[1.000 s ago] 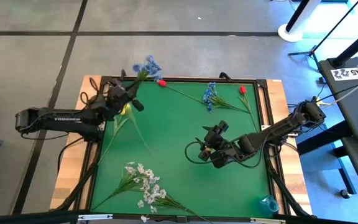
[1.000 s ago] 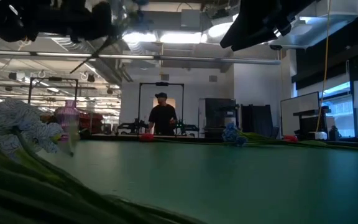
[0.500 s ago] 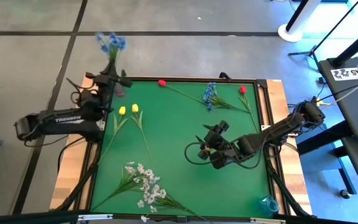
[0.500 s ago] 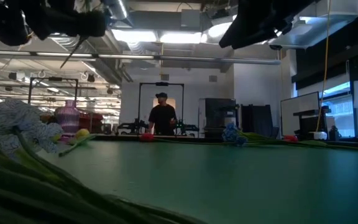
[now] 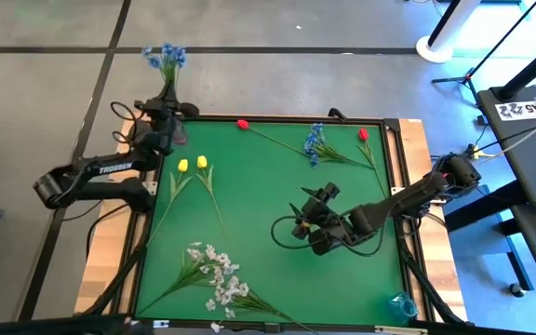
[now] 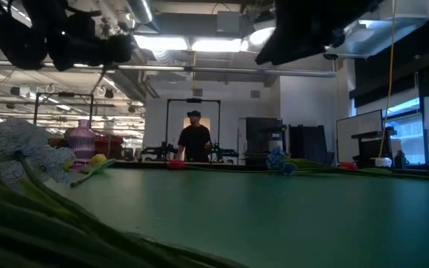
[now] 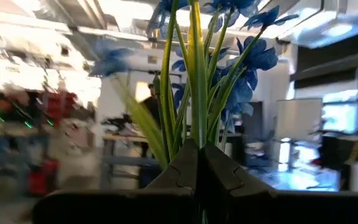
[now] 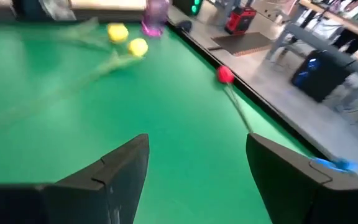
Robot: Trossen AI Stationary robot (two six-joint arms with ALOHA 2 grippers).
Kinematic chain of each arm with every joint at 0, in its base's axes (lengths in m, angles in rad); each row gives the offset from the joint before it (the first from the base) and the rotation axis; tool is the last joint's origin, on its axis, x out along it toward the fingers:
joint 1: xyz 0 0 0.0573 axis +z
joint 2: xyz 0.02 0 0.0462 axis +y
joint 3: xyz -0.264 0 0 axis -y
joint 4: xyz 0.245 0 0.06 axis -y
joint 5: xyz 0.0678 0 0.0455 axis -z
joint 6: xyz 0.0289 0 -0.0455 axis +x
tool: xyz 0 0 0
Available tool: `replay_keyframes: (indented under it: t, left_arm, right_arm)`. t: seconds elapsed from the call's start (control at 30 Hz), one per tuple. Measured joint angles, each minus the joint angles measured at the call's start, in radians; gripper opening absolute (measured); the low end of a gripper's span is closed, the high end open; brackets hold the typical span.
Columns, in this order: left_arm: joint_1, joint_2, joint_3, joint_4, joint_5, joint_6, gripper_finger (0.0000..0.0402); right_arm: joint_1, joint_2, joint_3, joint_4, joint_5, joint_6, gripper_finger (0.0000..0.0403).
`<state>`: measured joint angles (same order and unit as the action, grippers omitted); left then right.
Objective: Sort flowers into vase by color
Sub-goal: Put the bottom blue flowers into the blue vase
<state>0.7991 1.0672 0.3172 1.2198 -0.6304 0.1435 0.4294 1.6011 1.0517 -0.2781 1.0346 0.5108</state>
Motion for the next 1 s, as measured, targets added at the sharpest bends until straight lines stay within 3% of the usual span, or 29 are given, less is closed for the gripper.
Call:
replay_keyframes:
  t: [0.1, 0.3, 0.4, 0.5, 0.6, 0.77, 1.0]
  left_arm:
    - [-0.045, -0.001, 0.0, 0.004, 0.103, -0.16, 0.0]
    - [-0.245, -0.002, 0.0, 0.01, 0.441, -0.406, 0.0]
    - [-0.38, -0.001, 0.0, 0.016, 0.55, -0.462, 0.0]
    - [-0.522, -0.001, 0.0, 0.051, 0.56, -0.471, 0.0]
    - [-0.649, 0.004, 0.0, 0.081, 0.537, -0.433, 0.0003]
    - [-0.802, 0.025, 0.001, 0.126, 0.478, -0.367, 0.0006]
    - [-0.909, 0.069, 0.001, 0.184, 0.456, -0.317, 0.0008]
  right_arm:
    - [-0.047, 0.027, 0.0, 0.144, -0.09, -0.084, 0.0269]
    - [-0.161, 0.14, 0.002, 0.694, -0.476, -0.356, 0.0269]
    - [-0.209, 0.211, 0.012, 0.971, -0.612, -0.418, 0.0269]
    - [-0.245, 0.285, 0.042, 1.153, -0.662, -0.441, 0.0269]
    - [-0.27, 0.347, 0.105, 1.221, -0.693, -0.442, 0.0269]
    - [-0.273, 0.415, 0.248, 1.218, -0.725, -0.457, 0.0269]
    - [-0.274, 0.417, 0.329, 1.139, -0.66, -0.463, 0.0255]
